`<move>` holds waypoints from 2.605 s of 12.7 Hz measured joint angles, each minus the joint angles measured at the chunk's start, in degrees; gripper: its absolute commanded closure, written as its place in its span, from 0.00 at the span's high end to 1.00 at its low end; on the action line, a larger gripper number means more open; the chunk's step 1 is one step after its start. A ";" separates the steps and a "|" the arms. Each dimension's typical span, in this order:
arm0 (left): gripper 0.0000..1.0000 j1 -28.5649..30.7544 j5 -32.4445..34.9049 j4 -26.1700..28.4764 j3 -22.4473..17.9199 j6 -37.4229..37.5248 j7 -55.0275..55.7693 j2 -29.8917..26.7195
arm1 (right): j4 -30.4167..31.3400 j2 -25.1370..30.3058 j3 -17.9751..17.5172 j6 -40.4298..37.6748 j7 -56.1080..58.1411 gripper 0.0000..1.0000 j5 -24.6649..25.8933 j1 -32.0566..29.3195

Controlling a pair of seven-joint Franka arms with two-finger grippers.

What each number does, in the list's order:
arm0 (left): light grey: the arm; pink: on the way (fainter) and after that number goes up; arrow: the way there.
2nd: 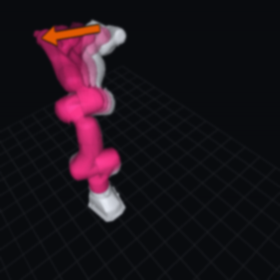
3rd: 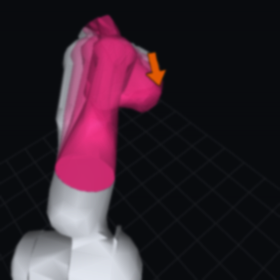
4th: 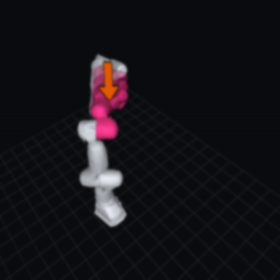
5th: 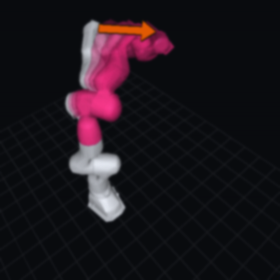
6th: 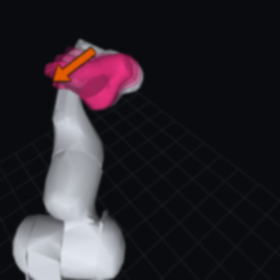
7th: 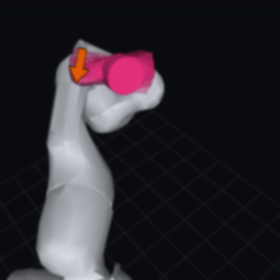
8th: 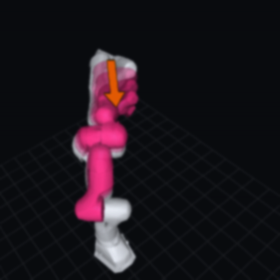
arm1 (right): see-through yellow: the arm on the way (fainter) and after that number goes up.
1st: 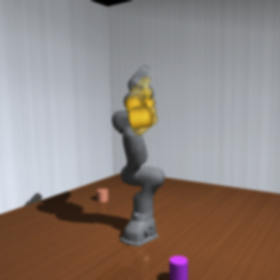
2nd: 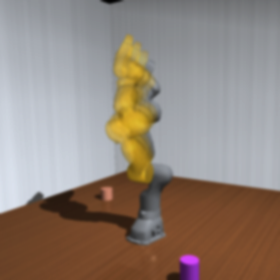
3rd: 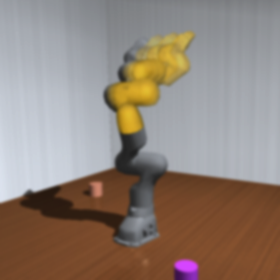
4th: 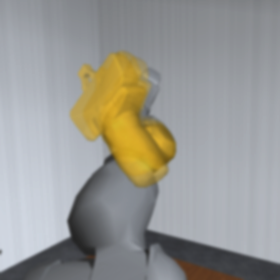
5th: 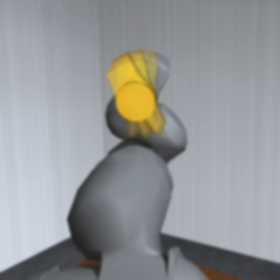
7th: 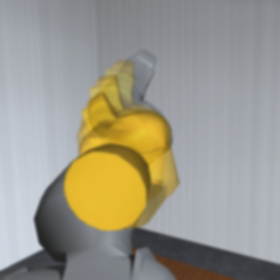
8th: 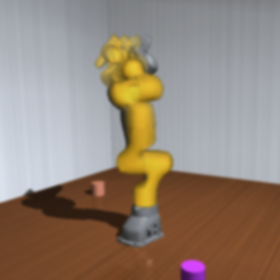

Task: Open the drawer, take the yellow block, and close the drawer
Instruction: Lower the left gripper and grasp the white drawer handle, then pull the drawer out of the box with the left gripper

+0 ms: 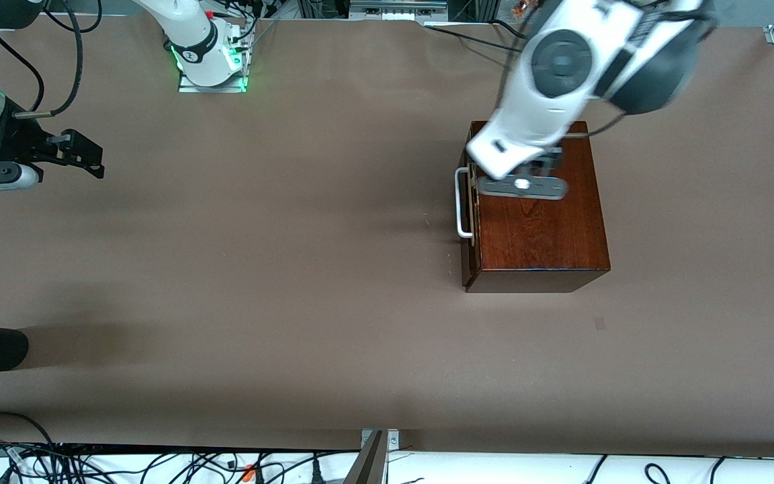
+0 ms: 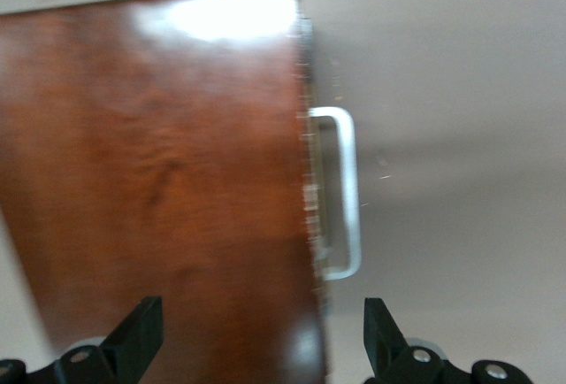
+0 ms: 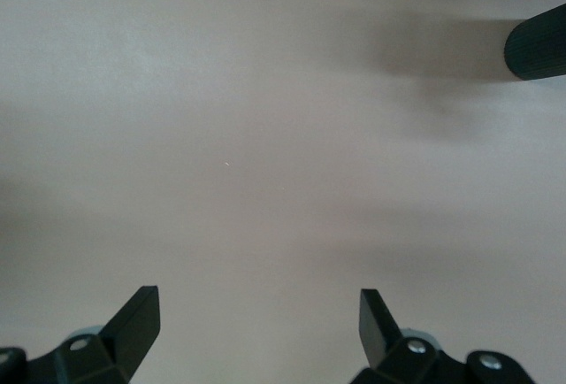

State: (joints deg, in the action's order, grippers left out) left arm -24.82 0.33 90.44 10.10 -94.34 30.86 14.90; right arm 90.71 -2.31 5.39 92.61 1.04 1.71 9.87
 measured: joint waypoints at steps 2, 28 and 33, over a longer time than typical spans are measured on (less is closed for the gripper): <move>1.00 -4.02 0.41 -0.10 0.01 -3.34 4.72 3.57 | 0.00 0.00 0.00 0.00 0.00 1.00 0.00 0.00; 1.00 -9.89 14.61 -0.67 -1.08 -13.40 13.31 18.43 | 0.00 -0.05 0.04 0.00 0.00 1.00 0.00 0.00; 1.00 -10.61 14.80 -0.68 -1.09 -13.50 15.88 19.98 | 0.00 -0.05 0.05 0.00 0.00 1.00 0.00 0.00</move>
State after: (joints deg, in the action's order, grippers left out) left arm -35.43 15.14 89.76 9.01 -107.84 46.74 34.87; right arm 90.71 -2.36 5.44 92.61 1.04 1.71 9.87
